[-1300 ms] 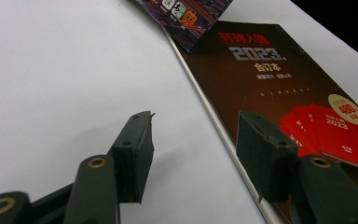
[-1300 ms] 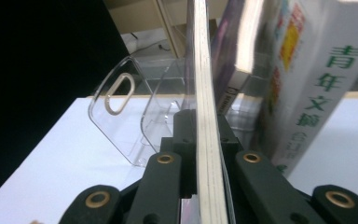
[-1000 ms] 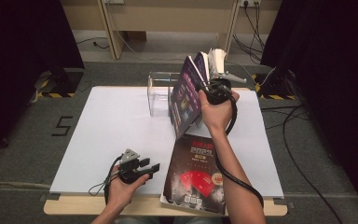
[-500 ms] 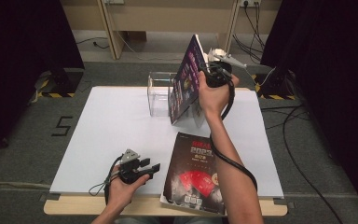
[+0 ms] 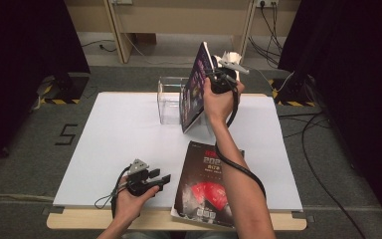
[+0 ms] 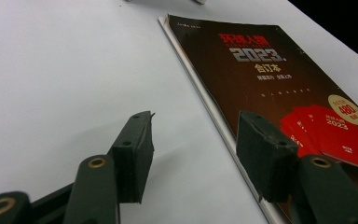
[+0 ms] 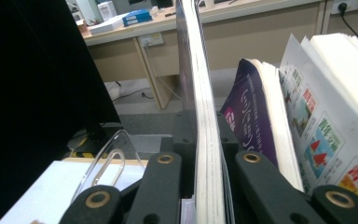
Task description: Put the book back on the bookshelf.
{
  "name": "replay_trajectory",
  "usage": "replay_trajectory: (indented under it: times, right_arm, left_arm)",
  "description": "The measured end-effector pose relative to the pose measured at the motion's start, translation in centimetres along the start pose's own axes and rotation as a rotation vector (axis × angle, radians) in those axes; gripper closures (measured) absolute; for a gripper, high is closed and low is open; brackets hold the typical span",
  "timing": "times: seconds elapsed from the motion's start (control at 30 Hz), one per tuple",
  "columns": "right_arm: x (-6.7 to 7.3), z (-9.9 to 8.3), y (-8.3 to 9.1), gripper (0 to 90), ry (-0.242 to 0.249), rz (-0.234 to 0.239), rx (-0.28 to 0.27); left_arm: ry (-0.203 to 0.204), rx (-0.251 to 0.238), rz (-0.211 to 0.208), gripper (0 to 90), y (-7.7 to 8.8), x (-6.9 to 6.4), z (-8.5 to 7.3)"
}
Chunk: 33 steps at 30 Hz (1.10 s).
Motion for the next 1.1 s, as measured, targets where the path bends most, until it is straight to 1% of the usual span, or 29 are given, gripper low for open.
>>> replay_trajectory:
  times: [0.13,0.37,0.43,0.57,0.67,0.83,0.9,0.97,1.1]
  right_arm:
    - [0.1,-0.7,-0.4,84.3,0.001,-0.007,0.003]
    - [0.3,-1.8,-1.3,84.2,0.022,-0.024,0.026]
    - [0.4,-2.1,-1.5,84.2,0.029,-0.029,0.025]
    - [0.5,-2.0,-1.7,84.1,0.038,-0.036,0.024]
    - [0.4,-2.0,-1.8,84.0,0.055,-0.046,0.028]
    - [0.0,-2.1,-1.7,83.3,0.089,-0.049,0.059]
    - [-0.1,-2.1,-1.5,81.4,0.104,-0.051,0.062]
    - [-0.3,-1.9,-1.3,78.6,0.113,-0.063,0.057]
    - [-1.0,-1.5,-0.8,77.8,0.113,-0.077,0.057]
  left_arm:
    - [0.001,0.0,-0.001,45.2,0.0,0.0,0.0]
    - [-0.001,0.0,-0.001,45.2,0.0,0.0,0.0]
    - [-0.001,0.0,-0.001,45.2,0.0,0.0,0.0]
    - [-0.001,0.002,-0.002,45.2,0.0,0.1,0.0]
    - [-0.002,0.002,-0.002,45.2,0.0,0.1,0.0]
    - [-0.002,0.002,-0.001,45.2,0.0,0.1,-0.1]
    - [-0.003,0.005,-0.002,45.2,0.0,0.0,-0.1]
    - [-0.004,0.003,-0.002,45.2,0.0,0.0,-0.1]
    - [-0.004,0.003,-0.002,45.2,0.0,0.0,-0.1]
Point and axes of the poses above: each handheld gripper's, and its own axes: y roughly backward along the jaws, z roughly out of its top, x roughly to its left, the point moved 7 cm from there along -y, roughly forward along the jaws, and after that the axes turned 8 degrees about -z, right-handed, at the moved point
